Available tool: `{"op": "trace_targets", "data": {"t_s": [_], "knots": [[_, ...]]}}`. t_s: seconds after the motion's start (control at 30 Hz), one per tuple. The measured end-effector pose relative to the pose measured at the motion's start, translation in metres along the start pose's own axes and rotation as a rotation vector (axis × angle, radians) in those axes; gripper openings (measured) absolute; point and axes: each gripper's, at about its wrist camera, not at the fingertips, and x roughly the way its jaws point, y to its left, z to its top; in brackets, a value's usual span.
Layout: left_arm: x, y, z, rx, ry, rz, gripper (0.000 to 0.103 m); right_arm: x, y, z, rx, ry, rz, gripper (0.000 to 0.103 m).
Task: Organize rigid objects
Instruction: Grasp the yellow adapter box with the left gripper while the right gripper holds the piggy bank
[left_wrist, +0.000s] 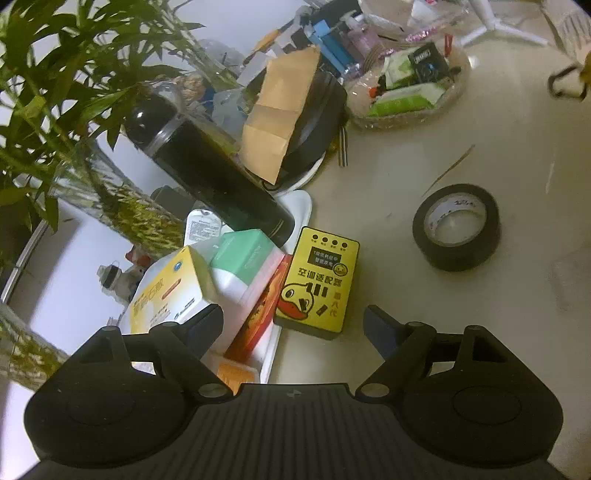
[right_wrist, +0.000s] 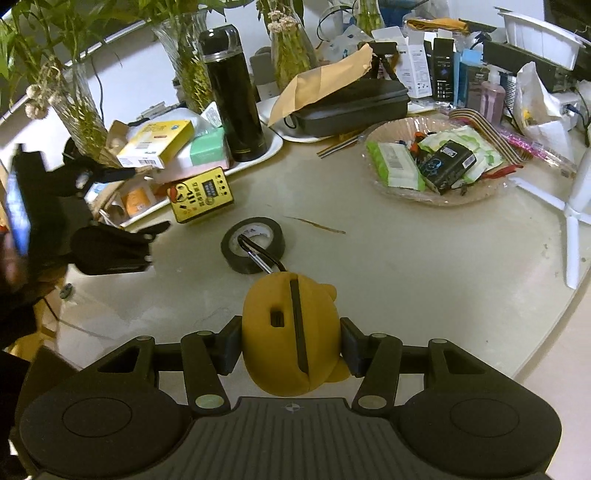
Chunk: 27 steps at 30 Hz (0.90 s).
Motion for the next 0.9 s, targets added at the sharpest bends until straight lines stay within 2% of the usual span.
{"op": "trace_targets", "data": {"t_s": [0.27,0.37,0.57,0.63,0.67,0.8,0.9], "knots": [[0.032,-0.011,0.004,0.063,0.040,-0.004,0.081,-0.006,0.002,0.000,-0.007,-0.012,0.015,0.057],[0.044,-0.015,0.005,0.078,0.057,-0.008,0.070,-0.007,0.002,-0.001,-0.014,-0.015,0.011,0.057],[0.054,-0.019,0.007,0.113,0.041,0.012,0.066,-0.007,-0.001,-0.001,-0.008,-0.012,0.011,0.057],[0.057,-0.019,0.008,0.122,0.036,0.009,0.062,-0.007,-0.001,-0.002,-0.010,-0.009,0.010,0.057],[0.058,-0.020,0.008,0.127,0.034,0.004,0.056,-0.007,-0.001,-0.002,-0.013,-0.009,0.007,0.057],[0.059,-0.023,0.008,0.139,0.035,0.015,0.055,-0.008,0.000,-0.003,-0.014,-0.012,0.002,0.057],[0.055,-0.019,0.007,0.098,0.039,-0.001,0.054,-0.008,0.001,-0.003,-0.018,-0.010,-0.003,0.057]]}}
